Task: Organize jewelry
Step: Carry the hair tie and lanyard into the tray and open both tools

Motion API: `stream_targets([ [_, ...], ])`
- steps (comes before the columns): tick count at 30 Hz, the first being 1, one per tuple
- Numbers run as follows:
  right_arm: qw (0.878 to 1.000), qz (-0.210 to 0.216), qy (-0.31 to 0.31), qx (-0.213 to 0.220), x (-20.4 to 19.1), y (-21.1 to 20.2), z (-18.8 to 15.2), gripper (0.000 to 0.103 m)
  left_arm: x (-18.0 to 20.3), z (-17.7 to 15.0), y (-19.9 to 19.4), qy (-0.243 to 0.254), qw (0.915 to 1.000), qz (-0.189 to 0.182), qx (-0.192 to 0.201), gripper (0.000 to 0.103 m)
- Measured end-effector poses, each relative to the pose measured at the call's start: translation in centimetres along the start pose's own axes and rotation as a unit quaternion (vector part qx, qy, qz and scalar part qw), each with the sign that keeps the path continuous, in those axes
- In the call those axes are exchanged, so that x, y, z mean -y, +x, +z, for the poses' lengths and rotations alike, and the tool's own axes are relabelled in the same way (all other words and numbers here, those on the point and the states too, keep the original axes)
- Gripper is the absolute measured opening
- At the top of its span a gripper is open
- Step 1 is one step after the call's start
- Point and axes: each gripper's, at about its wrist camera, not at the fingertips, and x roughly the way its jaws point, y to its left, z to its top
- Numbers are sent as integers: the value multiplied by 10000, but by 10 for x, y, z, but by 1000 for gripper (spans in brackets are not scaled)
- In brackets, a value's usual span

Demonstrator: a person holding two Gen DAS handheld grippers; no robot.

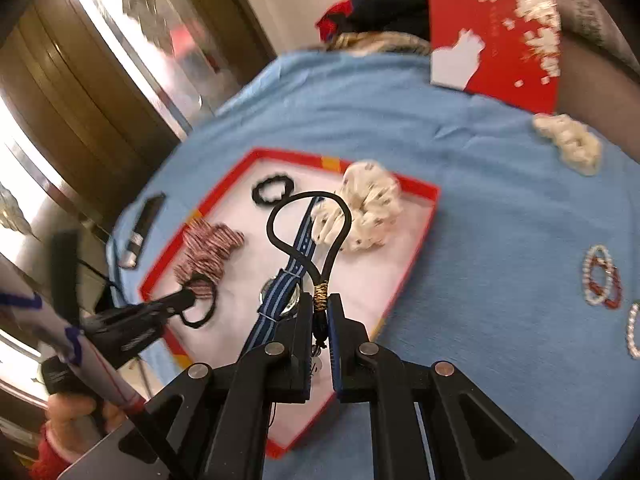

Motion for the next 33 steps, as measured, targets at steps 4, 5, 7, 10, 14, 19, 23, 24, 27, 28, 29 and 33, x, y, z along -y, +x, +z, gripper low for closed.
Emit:
stream_targets([
  [4,9990,-320,-69,-299,-1,34,0,8,-3,1,-5,-82,9999,-48,90,3],
  [5,9987,-383,-99,-328,-2,37,1,9,-4,1,-9,-97,9998,-59,135,3],
  [7,9975,-579,-245,-334,-4,39,1,14,-5,1,-18,-125,9996,-101,227,6],
  [10,9964,-699,-425,-204,-7,27,-1,51,-6,1,-34,-239,9987,-173,425,15],
  [14,9948,-789,-645,84,-17,5,-2,55,-6,-3,-53,-324,9969,-150,706,24],
  [19,9958,-510,-765,-27,-35,8,-7,54,-15,-20,-72,-713,9928,45,958,32],
  [23,9940,-519,-937,-217,-57,28,-11,54,-30,-36,-80,-1124,9882,161,1028,32],
  [24,9934,-517,-982,-278,-63,35,-12,54,-33,-39,-82,-1166,9876,170,1033,32],
  [27,9912,-648,-1073,-424,-73,51,-15,54,-39,-42,-80,-1216,9872,226,1003,32],
  [28,9903,-720,-1095,-463,-76,55,-15,54,-41,-44,-80,-1226,9871,260,1000,32],
  [29,9892,-810,-1116,-492,-78,60,-16,54,-42,-45,-79,-1236,9869,282,1002,32],
  [33,9842,-1187,-1178,-577,-84,78,-16,54,-46,-49,-77,-1322,9857,293,999,32],
])
